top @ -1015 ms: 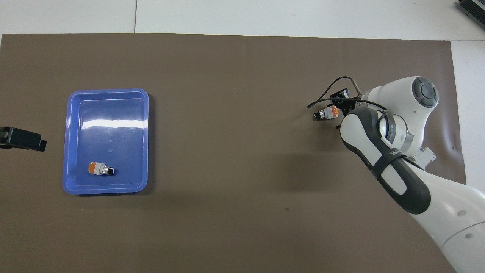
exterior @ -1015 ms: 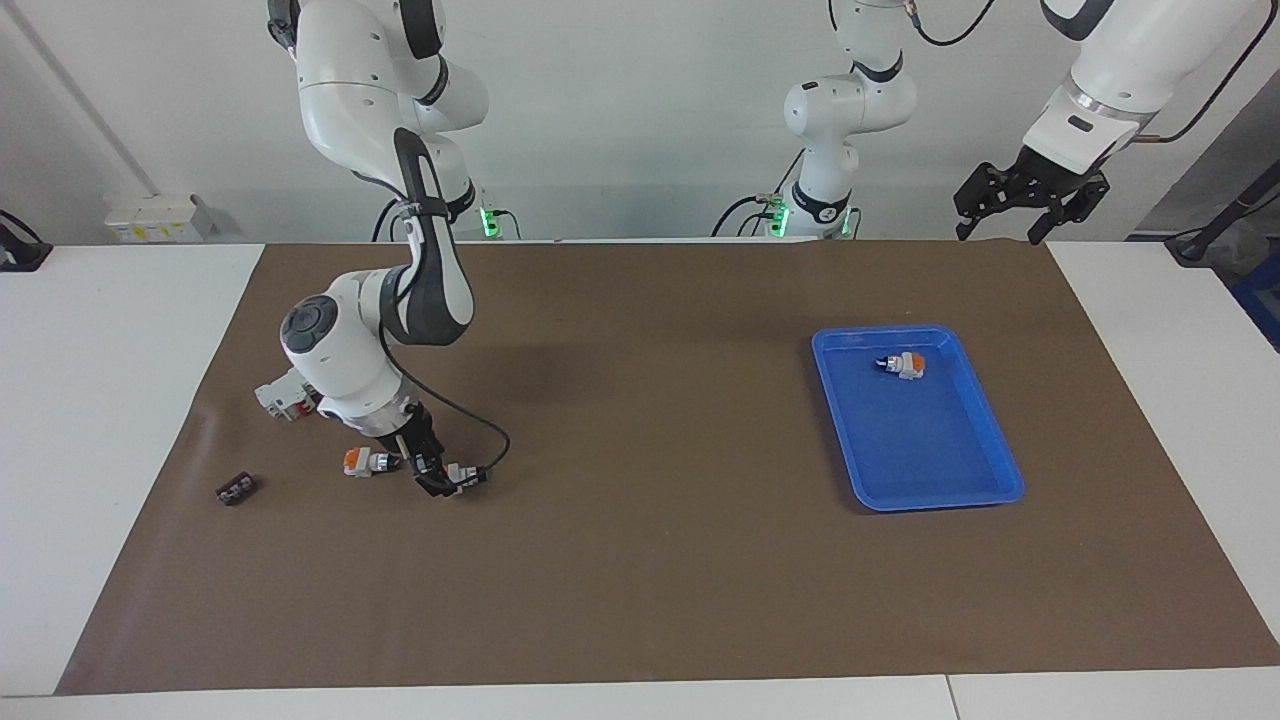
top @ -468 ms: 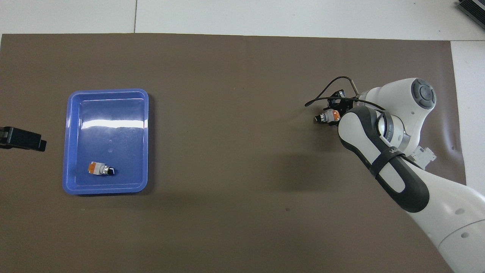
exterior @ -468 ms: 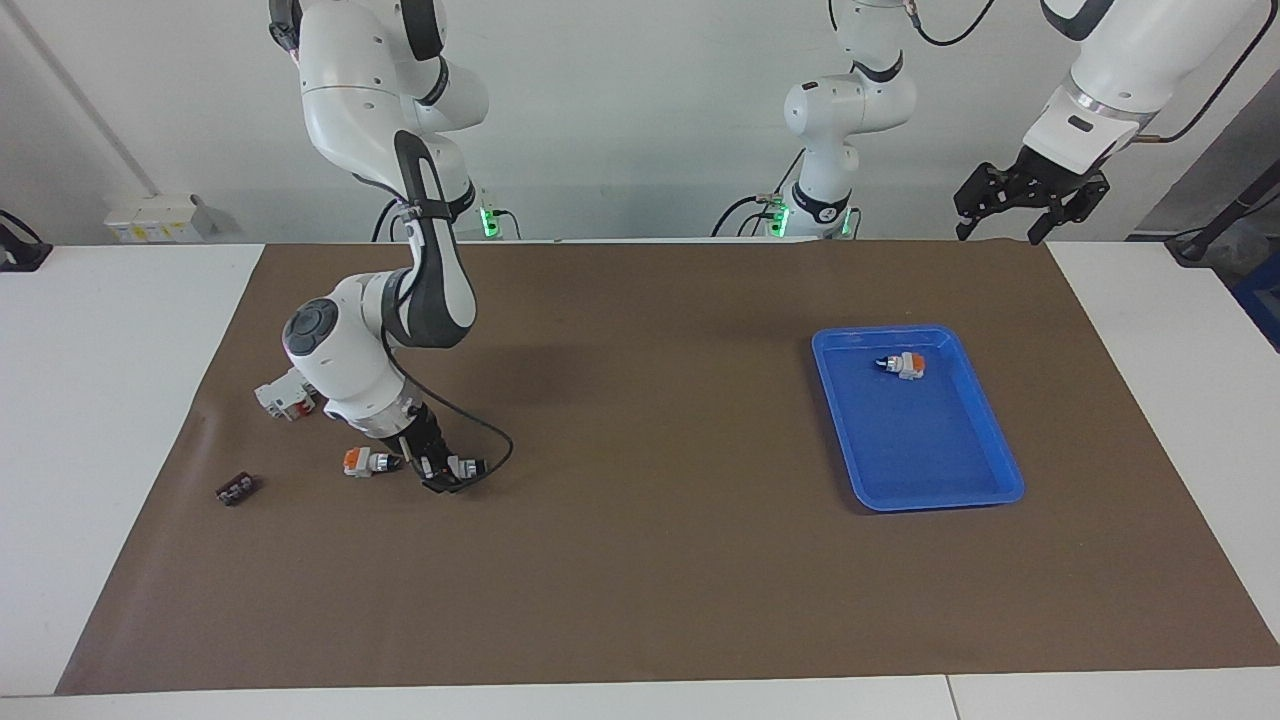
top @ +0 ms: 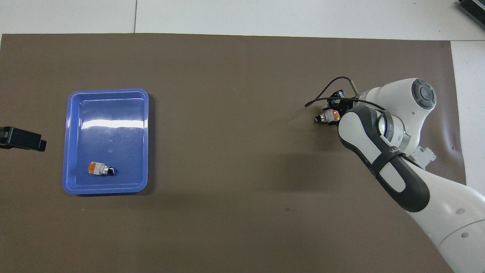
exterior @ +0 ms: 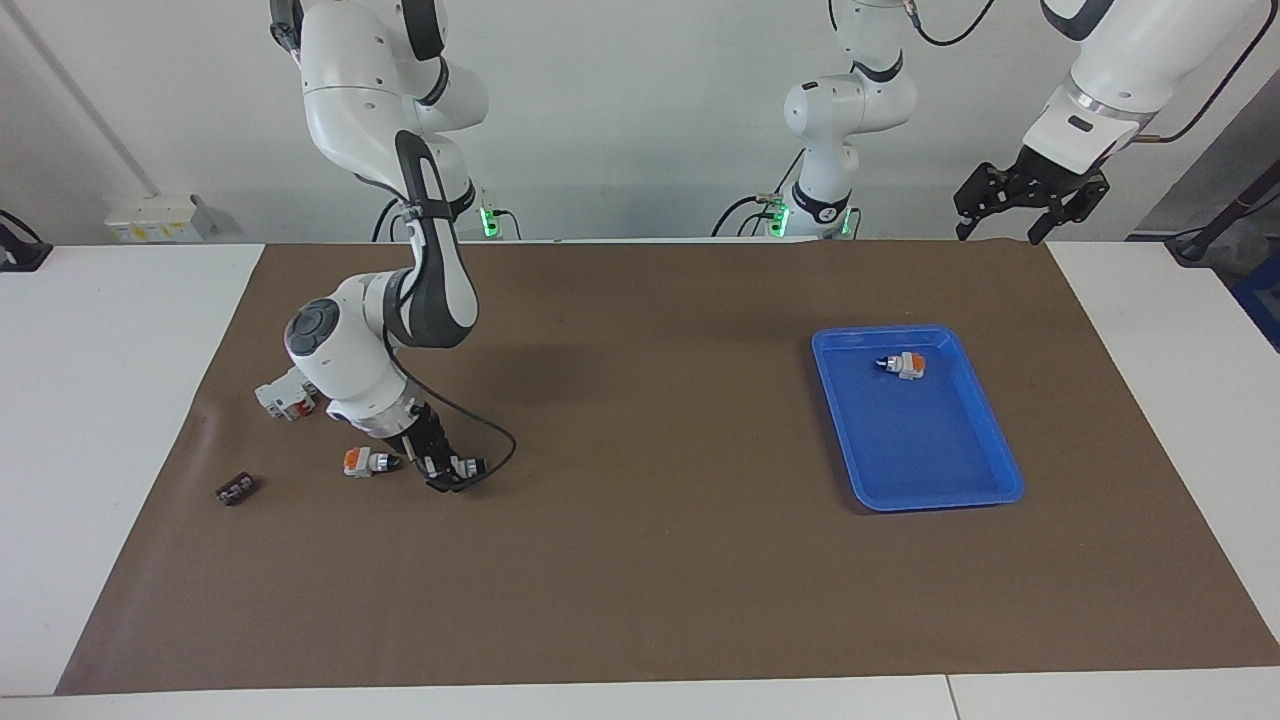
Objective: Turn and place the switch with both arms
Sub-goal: 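Lift the switch with the right gripper while the left gripper reaches toward it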
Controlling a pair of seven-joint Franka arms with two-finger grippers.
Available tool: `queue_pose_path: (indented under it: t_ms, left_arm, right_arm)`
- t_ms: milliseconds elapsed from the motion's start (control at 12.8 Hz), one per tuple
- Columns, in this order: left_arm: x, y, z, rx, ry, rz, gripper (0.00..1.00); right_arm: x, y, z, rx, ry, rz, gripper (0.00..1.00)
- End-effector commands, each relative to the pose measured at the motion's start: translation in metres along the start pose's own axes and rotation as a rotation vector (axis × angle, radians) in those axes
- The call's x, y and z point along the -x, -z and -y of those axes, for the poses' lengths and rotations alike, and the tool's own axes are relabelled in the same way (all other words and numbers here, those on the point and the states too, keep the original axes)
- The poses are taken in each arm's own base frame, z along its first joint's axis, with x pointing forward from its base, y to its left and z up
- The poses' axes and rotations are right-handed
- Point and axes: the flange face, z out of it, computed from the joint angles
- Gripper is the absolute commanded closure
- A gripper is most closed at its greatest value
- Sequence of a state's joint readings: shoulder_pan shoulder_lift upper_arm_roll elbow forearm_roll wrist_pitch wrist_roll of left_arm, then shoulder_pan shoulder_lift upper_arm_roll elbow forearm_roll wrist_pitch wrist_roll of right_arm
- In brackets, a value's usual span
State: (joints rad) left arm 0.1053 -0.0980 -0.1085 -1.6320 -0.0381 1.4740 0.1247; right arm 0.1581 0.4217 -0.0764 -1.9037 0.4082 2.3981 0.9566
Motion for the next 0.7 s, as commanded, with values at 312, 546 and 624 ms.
queue_pose_path:
  t_ms: [312,546,624]
  left_arm:
    - [0.010,0.000,0.000,0.002,0.012,0.003,0.00]
    - [0.011,0.002,-0.008,0.000,0.002,0.002,0.00]
    - [0.009,0.003,-0.011,-0.002,-0.002,-0.013,0.00]
  right_arm:
    - [0.002,-0.001,0.003,-0.016,0.033,0.017,1.00]
    - [0.046,0.041,0.027,-0.122,-0.072,0.213,1.00]
    - [0.057,0.059,0.030,-0.144,-0.115,0.281,1.00]
